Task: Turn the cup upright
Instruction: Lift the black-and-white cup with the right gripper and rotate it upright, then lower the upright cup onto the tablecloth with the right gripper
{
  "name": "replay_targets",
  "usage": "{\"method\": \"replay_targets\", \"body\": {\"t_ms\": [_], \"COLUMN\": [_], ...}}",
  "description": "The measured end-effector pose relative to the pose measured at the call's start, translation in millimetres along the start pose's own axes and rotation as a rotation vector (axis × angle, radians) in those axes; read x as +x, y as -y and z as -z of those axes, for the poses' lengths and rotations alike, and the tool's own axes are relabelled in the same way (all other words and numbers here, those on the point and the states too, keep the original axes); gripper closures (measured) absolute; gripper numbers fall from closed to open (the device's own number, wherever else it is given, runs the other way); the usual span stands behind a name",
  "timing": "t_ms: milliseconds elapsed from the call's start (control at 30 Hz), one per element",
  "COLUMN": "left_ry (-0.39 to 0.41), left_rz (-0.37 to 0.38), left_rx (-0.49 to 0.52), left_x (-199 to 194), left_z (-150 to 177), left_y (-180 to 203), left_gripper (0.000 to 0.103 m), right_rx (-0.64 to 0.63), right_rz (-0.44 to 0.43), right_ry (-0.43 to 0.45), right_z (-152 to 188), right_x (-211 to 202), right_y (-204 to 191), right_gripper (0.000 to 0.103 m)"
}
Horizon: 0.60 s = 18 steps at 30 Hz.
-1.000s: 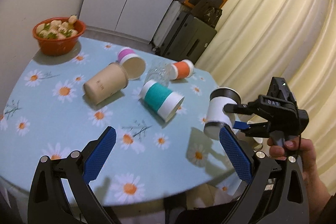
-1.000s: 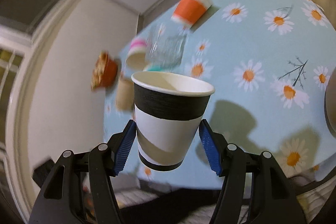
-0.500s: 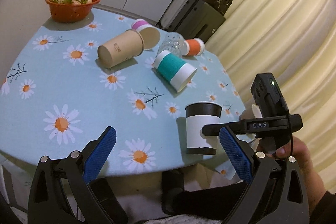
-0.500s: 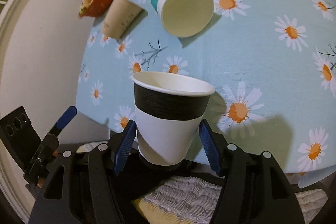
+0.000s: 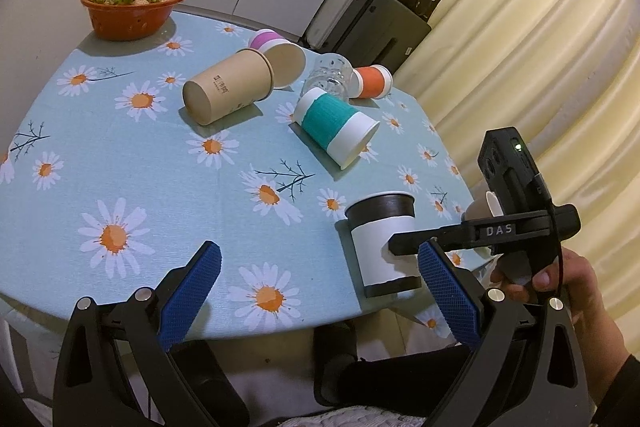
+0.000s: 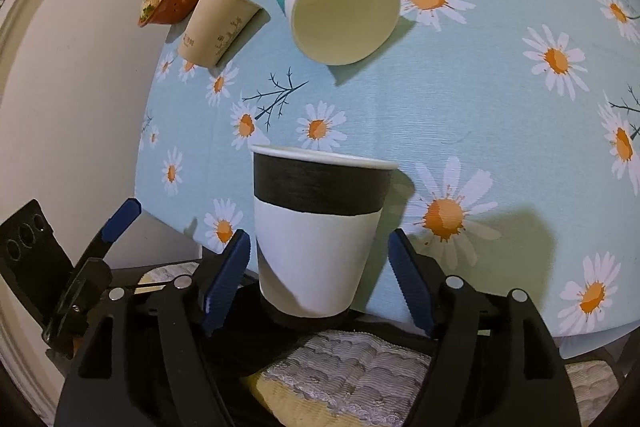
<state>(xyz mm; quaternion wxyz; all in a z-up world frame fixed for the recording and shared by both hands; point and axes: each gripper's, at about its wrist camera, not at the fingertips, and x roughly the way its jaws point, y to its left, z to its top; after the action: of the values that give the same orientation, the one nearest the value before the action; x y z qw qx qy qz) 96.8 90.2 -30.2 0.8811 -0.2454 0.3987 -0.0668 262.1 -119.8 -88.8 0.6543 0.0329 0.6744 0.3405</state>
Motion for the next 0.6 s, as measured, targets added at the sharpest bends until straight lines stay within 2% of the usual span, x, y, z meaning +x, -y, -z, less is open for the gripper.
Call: {"method": "replay_targets", "body": {"t_ms": [200,300,433,600], "left_ry": [-0.027,-0.07,-0.131,-0.213], "left_rz": [-0.001,0.008,0.018,0.01], "left_rx": [0.003,0.01,0.018,0.012], "left_x": [6,16,35,62], "left_z": [-2,-5,-8,-10], "left_y": [7,18,38,59], "left_gripper": [0.007,0.007,0.007,0.007], "right_rx": [0.017,0.032,0.066,0.064], "right_rz": [-0.041,-0.076,-0.135,-0.139], "right_ry": [0.028,0.057,0.129,0.225], "right_z": [3,8,24,47], "right_x": [-19,-34,-65,-97], "right_y": [6,11,27,41], "right_gripper": [0.031,0.031,0.031,0.031]}}
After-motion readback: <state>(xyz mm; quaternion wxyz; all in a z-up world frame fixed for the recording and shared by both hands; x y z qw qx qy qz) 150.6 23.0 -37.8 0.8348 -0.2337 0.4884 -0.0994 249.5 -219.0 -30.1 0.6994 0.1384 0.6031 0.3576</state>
